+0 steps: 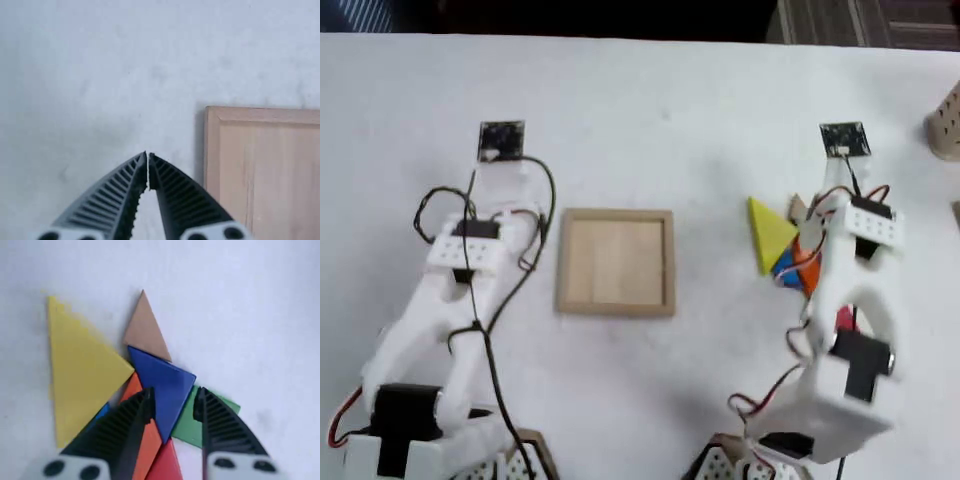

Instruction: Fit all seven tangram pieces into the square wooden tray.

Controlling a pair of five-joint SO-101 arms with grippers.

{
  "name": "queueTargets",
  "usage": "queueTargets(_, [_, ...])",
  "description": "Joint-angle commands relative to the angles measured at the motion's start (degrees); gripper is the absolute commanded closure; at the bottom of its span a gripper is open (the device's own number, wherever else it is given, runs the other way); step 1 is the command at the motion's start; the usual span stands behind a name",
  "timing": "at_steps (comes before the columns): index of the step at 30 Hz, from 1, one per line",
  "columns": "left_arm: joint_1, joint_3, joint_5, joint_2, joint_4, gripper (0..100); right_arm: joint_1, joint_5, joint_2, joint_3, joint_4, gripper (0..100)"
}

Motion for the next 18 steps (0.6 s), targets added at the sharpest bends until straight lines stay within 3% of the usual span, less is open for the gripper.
queueTargets(1, [-0.40,0.18,-0.44,-2.68,-1.58,88,1.19,5.27,6.73,-9.14,2.68,84.7])
queueTargets(5, [-0.31,1.93,-0.35,-2.77,-4.84,79,1.27,8.18,14.73,-18.29,7.96,80.7])
queueTargets(10, [-0.31,2.55,-0.35,-2.77,-6.42,79,0.75,12.22,20.35,-24.35,14.73,79.5])
queueTargets(18, [-0.31,2.37,-0.44,-2.77,-6.42,79,-0.04,15.74,17.36,-24.35,22.64,79.6])
